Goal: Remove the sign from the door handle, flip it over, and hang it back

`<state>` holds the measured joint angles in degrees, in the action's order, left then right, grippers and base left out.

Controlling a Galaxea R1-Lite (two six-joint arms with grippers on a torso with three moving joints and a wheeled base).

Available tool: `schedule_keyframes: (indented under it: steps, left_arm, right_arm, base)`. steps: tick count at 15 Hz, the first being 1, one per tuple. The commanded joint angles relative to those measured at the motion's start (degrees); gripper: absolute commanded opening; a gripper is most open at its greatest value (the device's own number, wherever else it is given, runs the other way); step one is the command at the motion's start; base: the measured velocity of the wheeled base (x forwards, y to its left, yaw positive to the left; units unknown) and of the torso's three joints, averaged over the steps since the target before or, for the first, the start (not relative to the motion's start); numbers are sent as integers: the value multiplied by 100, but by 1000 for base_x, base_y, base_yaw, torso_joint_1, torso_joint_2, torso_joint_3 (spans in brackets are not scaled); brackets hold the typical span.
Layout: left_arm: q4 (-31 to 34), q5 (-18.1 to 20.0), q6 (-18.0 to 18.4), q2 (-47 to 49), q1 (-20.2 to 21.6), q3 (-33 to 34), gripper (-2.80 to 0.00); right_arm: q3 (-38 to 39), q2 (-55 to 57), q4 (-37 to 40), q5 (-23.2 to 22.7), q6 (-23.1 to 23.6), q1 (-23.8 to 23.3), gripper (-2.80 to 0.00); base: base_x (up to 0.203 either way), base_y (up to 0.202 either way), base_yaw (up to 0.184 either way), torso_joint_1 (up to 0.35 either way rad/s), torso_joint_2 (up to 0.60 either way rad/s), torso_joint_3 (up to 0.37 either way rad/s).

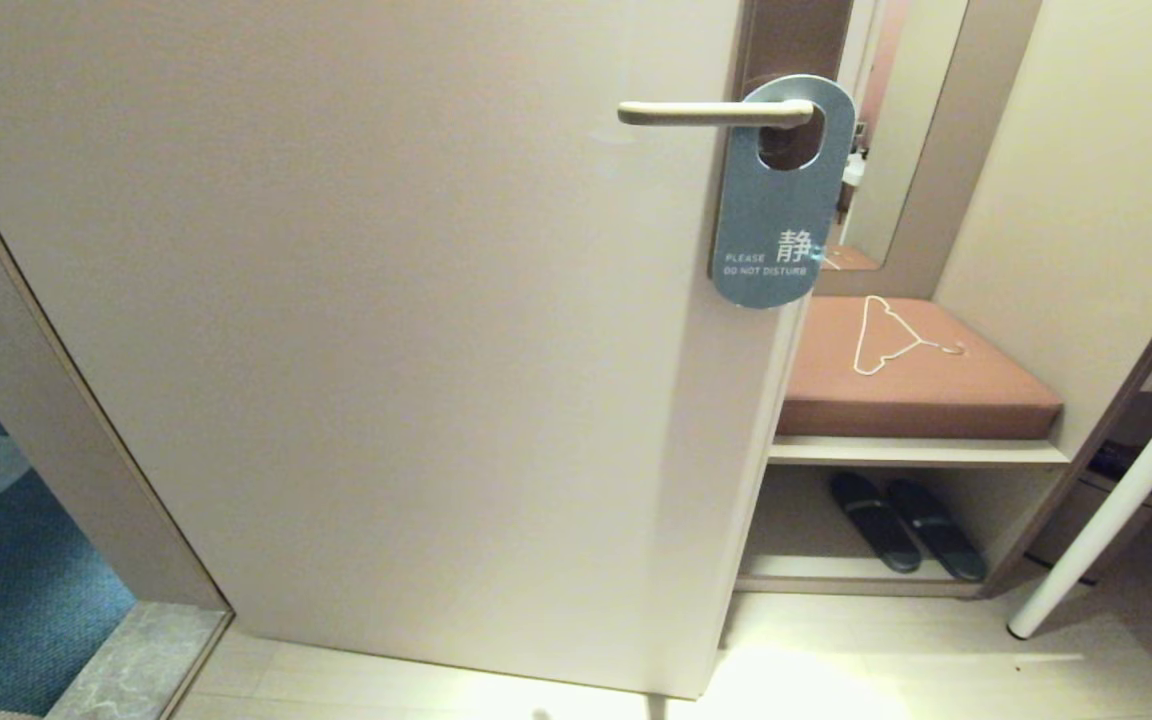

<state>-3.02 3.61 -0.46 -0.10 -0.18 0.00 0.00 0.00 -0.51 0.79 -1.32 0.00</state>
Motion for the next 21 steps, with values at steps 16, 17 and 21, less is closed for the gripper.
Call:
schedule_keyframes:
  steps: [16,17,21]
  left_arm:
    - [381,-194,556,19,1,0,-280]
    - [381,-194,518,19,1,0,-280]
    - [373,-211,336,19,1,0,-280]
  right_arm:
    - [0,0,-2,0,0,0,-280]
    - [0,0,-2,0,0,0,-280]
    - [0,0,-2,0,0,0,-280]
  base:
    - [0,0,0,0,0,0]
    - [0,0,0,0,0,0]
    - [0,0,0,0,0,0]
